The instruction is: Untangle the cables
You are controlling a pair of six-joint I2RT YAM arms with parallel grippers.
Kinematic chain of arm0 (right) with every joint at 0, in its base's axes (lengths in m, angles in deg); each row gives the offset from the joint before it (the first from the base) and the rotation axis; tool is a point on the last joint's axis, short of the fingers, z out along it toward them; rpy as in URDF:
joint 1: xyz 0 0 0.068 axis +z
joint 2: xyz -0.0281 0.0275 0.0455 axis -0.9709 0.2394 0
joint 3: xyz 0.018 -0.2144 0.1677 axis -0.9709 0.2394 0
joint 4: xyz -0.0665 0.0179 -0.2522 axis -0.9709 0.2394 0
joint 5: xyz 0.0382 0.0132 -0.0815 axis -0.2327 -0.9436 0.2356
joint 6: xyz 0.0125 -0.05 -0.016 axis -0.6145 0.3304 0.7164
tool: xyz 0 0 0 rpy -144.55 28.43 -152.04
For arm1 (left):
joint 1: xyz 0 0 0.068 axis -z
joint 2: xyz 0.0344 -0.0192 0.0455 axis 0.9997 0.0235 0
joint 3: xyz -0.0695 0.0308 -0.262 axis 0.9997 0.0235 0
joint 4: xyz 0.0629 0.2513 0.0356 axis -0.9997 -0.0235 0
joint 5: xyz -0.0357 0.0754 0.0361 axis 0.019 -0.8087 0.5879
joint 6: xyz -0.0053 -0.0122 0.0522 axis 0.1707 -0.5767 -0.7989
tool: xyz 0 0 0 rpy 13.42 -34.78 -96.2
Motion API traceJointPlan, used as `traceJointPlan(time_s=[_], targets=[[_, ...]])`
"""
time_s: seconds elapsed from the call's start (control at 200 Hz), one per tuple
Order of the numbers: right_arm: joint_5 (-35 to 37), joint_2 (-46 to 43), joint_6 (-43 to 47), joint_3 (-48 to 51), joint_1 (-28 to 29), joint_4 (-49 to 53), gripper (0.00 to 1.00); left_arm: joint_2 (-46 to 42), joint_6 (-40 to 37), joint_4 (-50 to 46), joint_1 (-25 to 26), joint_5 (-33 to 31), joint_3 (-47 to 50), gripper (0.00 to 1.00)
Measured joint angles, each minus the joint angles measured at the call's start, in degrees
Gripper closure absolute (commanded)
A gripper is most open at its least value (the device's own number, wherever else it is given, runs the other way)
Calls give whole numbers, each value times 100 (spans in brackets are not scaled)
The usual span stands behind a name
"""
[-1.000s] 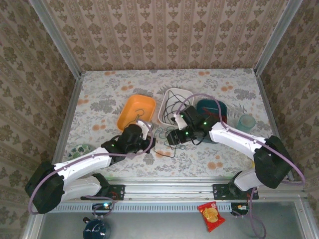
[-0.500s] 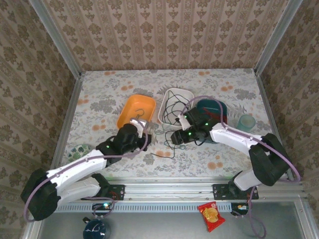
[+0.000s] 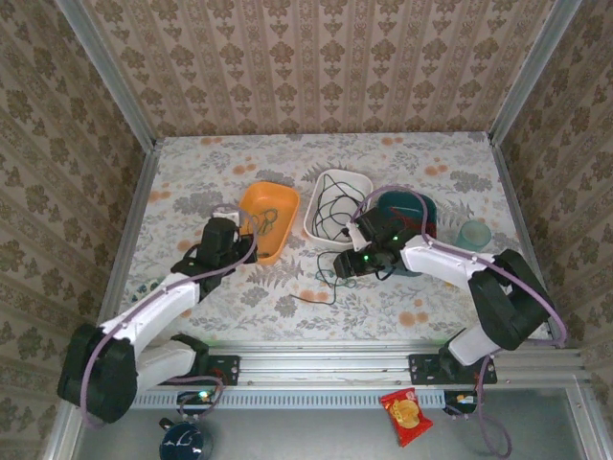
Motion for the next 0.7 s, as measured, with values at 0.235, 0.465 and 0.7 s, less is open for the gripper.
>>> traceJointPlan(time_s=[0.235,0.465,0.7], targets=[[151,122,-11,-144,0,-7,50,20,44,227,-74,-243,4,43],[214,557,-42,-339,0,-22,70,-555,-177,321,413,-621,7,34],[205,643,-57,-369,2,-39,100,-892,-236,326,815,-828,278,30]])
